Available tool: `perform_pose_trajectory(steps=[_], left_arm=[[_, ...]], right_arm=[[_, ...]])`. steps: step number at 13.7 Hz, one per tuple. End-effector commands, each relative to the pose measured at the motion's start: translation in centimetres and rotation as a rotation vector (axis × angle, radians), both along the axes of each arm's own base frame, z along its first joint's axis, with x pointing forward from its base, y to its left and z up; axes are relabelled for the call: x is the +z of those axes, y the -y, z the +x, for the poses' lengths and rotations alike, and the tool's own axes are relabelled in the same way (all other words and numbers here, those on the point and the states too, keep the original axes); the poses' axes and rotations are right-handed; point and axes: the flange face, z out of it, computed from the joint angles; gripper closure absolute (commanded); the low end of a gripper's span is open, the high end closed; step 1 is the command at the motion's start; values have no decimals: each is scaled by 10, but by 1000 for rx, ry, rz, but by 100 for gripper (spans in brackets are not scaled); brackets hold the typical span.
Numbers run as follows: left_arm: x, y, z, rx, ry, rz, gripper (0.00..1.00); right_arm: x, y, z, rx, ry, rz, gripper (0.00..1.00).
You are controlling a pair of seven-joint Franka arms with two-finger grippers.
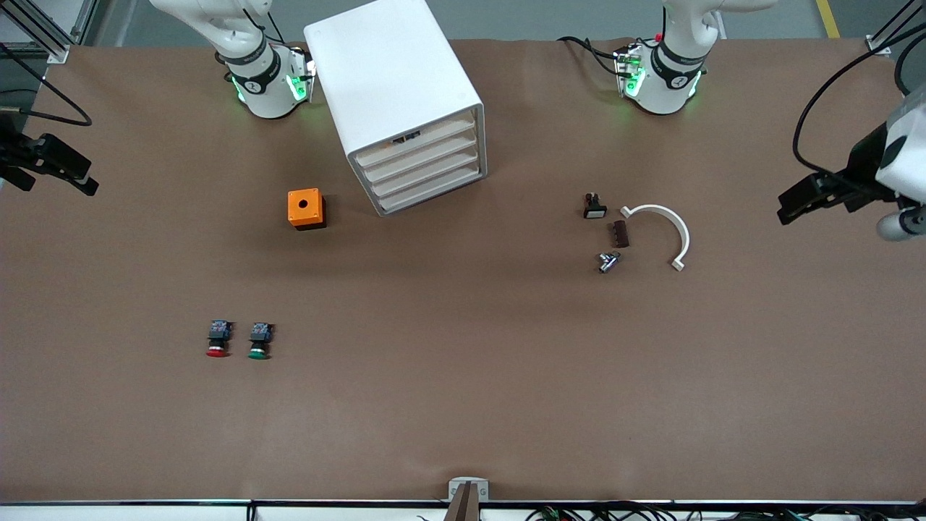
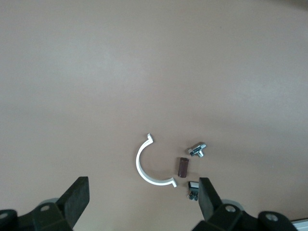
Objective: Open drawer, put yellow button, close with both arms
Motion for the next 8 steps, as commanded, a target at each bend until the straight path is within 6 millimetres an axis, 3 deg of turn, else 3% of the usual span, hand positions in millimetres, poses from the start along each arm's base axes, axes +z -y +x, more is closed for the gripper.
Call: perform_pose_trajectory(steps=[1, 8], left_arm=[[9, -1, -34, -30, 9, 10, 0], [14, -9, -43, -16, 14, 12, 0]], right_arm=[[3, 0, 0, 12, 7, -17, 0], [3, 0, 0, 12, 7, -21, 0]])
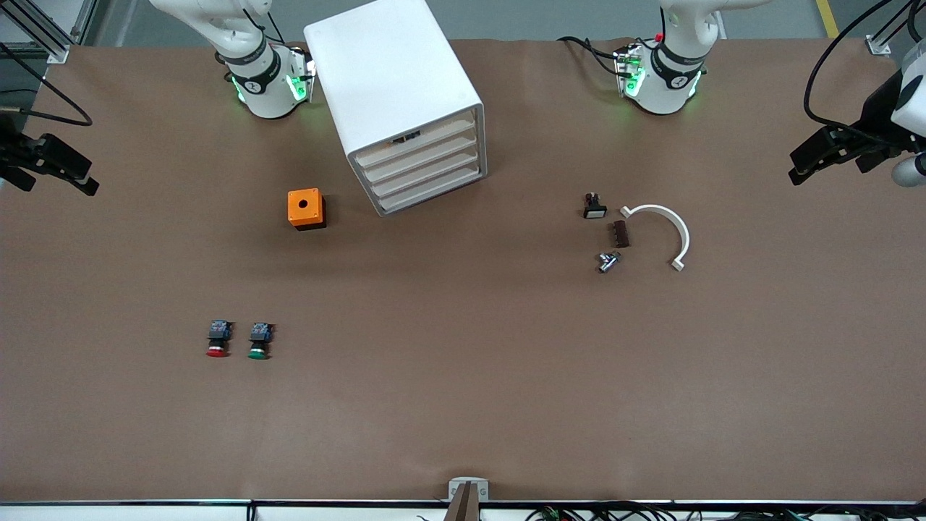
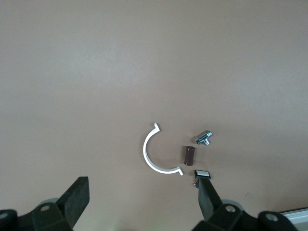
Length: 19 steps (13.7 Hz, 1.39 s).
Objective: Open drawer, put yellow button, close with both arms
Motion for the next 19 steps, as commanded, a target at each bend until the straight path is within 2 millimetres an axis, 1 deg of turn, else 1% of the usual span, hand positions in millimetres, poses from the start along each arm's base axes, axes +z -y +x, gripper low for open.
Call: perform_pose_trajectory(steps=[1, 3, 4, 6, 8, 10, 11, 14, 17, 19], left_arm=[[2, -1, -8, -16, 6, 1, 0], [-3, -1, -8, -24, -8, 6, 0], [-11, 1, -10, -28, -24, 8, 0], [-13, 9, -17, -42, -25, 12, 0], [-15, 13, -17, -48, -29, 13, 0], [-16, 25, -15, -68, -16, 11, 0], [-16, 26, -16, -73, -16, 12, 0], [-14, 27, -18, -75, -33, 12, 0], [-13, 23, -19, -99, -45, 7, 0], [-7, 21, -15, -107, -38, 2, 0]], right_arm=[[3, 1, -1, 11, 7, -20, 0], [3, 1, -1, 11, 7, -22, 0], [3, 1, -1, 11, 7, -22, 0], [3, 1, -1, 12, 7, -22, 0], [3, 1, -1, 11, 9, -22, 0], [3, 1, -1, 11, 9, -22, 0], [4, 0, -1, 12, 10, -22, 0], [3, -1, -1, 14, 9, -21, 0], [4, -1, -1, 14, 10, -21, 0], [3, 0, -1, 12, 7, -21, 0]])
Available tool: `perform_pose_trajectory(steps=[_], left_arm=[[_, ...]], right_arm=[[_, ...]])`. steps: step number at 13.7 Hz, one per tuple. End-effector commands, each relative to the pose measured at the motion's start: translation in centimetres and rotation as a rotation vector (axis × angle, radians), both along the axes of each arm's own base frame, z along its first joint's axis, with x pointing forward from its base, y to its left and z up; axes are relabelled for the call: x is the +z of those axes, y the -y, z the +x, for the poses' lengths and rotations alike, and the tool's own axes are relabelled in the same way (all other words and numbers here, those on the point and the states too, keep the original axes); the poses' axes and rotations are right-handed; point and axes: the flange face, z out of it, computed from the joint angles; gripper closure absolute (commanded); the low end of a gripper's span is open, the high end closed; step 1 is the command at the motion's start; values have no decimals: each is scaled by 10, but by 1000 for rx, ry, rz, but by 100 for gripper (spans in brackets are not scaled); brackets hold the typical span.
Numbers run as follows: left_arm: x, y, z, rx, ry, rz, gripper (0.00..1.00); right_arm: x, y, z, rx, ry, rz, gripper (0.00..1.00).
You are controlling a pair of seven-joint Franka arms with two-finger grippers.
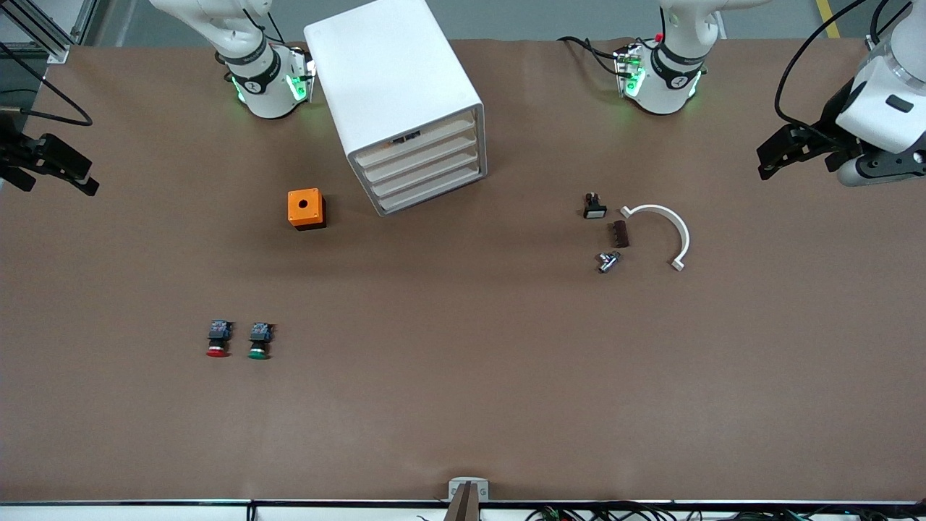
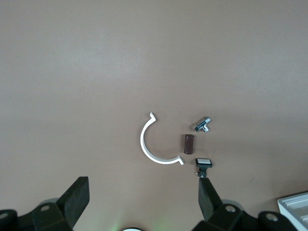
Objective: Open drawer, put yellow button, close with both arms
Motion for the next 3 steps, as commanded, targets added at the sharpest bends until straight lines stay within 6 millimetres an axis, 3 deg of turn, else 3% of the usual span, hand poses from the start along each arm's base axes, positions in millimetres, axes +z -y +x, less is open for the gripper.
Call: perform_pose_trajectory(steps=[1, 3], left_arm=[[11, -5, -4, -18, 4, -10, 0], [12, -5, -4, -21, 4, -10, 0]], right_arm=[[3, 1, -1, 9, 8, -21, 0], [3, 2, 0, 8, 9, -21, 0]])
